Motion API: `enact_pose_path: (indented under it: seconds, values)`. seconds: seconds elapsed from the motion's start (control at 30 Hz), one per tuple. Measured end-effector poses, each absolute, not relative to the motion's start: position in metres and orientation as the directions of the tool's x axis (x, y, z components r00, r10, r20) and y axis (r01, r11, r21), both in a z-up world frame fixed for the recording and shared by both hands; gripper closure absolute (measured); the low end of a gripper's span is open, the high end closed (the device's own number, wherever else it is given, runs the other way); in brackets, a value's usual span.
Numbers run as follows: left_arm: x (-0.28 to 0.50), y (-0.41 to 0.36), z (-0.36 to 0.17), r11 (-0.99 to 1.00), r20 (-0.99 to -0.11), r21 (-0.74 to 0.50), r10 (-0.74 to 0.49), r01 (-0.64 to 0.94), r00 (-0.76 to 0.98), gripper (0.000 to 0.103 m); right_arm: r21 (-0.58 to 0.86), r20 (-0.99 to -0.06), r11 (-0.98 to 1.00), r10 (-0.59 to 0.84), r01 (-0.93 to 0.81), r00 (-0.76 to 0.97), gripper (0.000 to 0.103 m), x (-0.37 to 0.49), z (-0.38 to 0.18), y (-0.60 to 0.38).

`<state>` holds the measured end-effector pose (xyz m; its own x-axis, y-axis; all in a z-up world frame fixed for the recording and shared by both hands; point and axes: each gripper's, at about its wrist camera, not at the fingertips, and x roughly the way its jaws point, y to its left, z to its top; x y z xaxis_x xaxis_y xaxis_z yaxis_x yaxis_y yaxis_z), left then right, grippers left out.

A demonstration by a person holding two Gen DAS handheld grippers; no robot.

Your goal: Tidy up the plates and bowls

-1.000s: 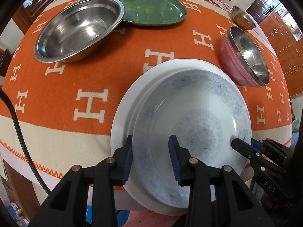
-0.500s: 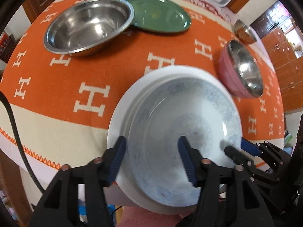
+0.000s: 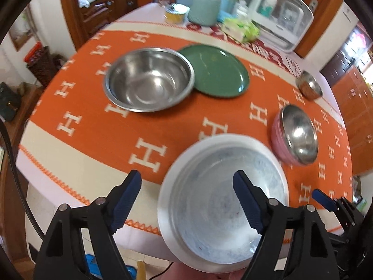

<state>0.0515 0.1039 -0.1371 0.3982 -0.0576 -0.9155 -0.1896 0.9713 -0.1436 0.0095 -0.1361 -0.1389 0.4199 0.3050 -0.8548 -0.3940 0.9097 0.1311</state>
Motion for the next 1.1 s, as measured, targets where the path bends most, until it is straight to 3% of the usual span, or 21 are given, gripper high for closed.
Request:
enact_pose_path:
  seconds: [0.67,1.1]
  values:
    - [0.033,0.104,-0.032,0.977,-0.841,-0.018,0.099,-0.212,0.532,0.017,0.386,-0.67,0.823,0.561,-0.416,0.487,0.045,0.073,-0.076,-0.141]
    - [0.062,0.119,-0.02,0.983,-0.828,-0.048,0.062,-0.179,0.558,0.015,0.38,-0.662,0.851,0.524,-0.362,0.536,0.039,0.097,-0.063,-0.129]
